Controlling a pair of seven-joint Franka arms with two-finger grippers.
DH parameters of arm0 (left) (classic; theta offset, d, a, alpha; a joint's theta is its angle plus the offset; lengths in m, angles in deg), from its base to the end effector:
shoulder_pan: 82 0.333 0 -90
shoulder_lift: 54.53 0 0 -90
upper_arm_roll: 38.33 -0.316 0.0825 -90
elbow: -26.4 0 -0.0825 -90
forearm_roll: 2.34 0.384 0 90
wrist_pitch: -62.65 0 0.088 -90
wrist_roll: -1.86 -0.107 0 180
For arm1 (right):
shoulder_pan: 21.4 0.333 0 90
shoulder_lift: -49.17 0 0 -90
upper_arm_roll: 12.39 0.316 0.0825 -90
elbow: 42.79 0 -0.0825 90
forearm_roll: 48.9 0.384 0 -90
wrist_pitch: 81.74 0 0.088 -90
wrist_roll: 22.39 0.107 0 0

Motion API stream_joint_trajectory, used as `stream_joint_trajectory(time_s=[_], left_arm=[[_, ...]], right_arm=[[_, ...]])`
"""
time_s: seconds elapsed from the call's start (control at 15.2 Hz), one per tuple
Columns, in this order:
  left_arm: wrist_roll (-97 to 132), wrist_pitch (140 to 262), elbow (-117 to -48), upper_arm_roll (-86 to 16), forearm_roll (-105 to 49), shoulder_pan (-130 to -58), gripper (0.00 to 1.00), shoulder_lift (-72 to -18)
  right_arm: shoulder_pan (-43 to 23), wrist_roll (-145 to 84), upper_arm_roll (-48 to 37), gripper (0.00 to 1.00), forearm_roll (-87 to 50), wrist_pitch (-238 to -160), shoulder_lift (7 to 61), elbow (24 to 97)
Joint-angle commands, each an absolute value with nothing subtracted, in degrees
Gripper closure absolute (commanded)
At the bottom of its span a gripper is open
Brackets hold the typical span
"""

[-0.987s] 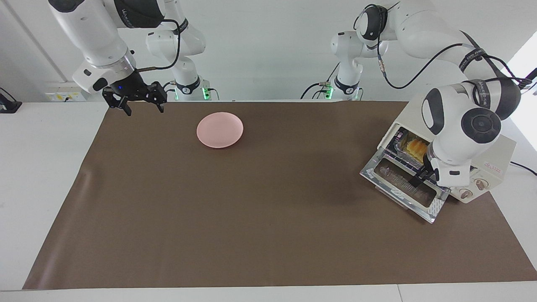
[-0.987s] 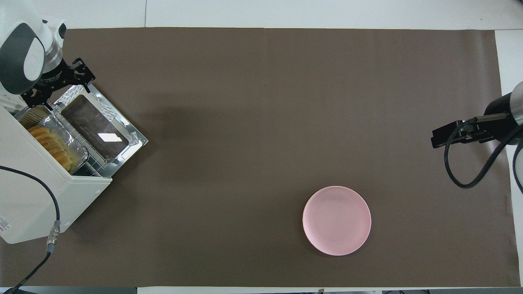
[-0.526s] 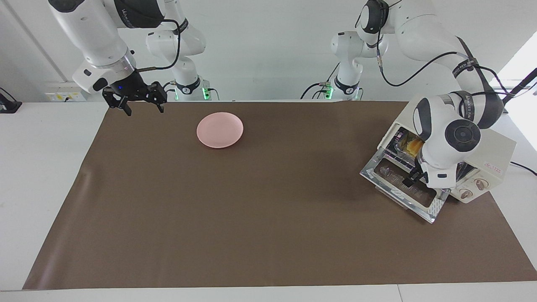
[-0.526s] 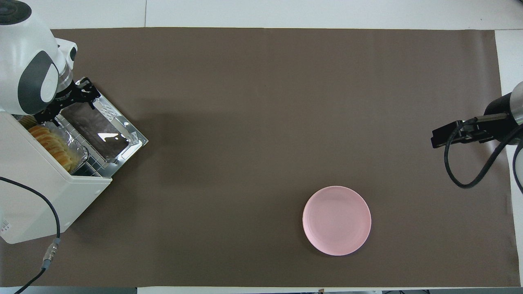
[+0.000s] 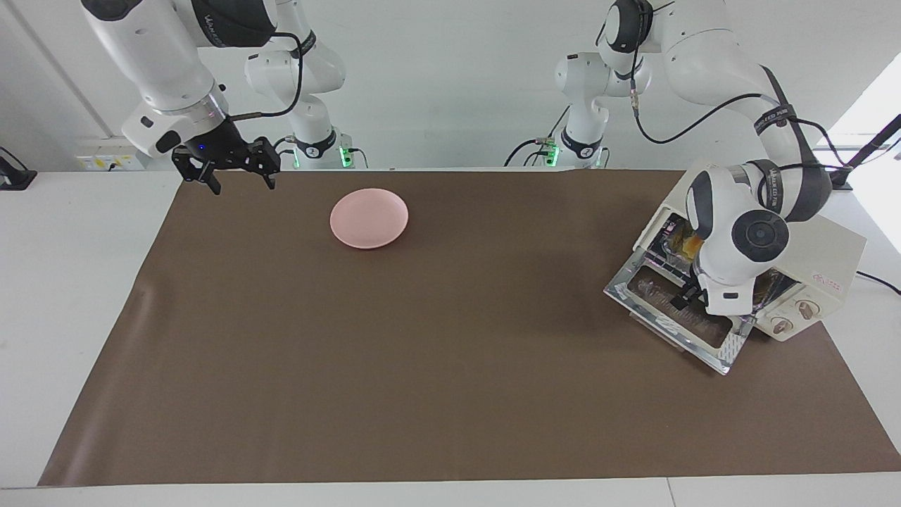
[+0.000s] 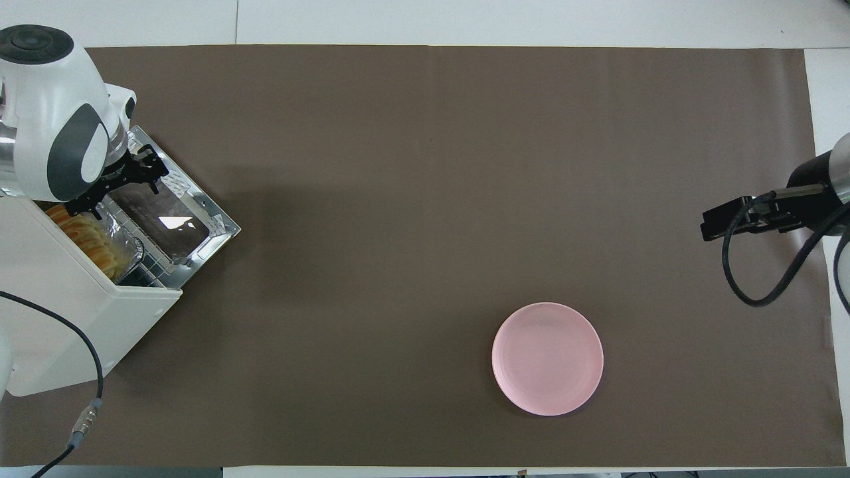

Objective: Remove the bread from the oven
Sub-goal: 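Reach the left gripper into the toaster oven and grasp the foil tray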

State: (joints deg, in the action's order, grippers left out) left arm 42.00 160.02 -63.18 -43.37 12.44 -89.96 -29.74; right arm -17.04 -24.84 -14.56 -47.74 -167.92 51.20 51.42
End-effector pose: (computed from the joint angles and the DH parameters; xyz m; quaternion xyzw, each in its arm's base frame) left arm 0.6455 -0.0156 0.3786 -0.9388 -0.2778 0.0835 0.1860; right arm 0.5340 0.0224 0.6040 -0.9977 -0.0406 0.0523 0.0109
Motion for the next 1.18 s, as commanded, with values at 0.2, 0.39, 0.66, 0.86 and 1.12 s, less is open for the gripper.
stream_joint_trajectory(time_s=[0.2,0.39,0.66,0.86,1.12], left_arm=[[43.2,165.7,-70.6,-43.6,14.0,-90.1,0.04,-33.0],[43.5,166.6,-73.6,-43.5,14.0,-88.9,0.39,-34.1],[42.6,168.9,-73.7,-43.5,13.9,-88.5,1.0,-34.2],[42.6,168.7,-69.6,-43.4,13.4,-88.9,1.0,-32.8],[42.6,168.7,-66.5,-43.0,10.9,-90.3,1.0,-31.6]], right_arm=[[-18.1,-26.0,-14.0,0.0,-46.8,-167.0,51.7,51.3],[-18.1,-26.0,-14.0,0.0,-46.9,-167.0,51.7,51.3],[-18.1,-26.0,-14.0,0.0,-46.8,-167.0,51.7,51.3],[-18.1,-26.0,-14.0,0.0,-46.9,-167.0,51.7,51.3],[-18.1,-26.0,-14.0,0.0,-46.8,-167.0,51.7,51.3]])
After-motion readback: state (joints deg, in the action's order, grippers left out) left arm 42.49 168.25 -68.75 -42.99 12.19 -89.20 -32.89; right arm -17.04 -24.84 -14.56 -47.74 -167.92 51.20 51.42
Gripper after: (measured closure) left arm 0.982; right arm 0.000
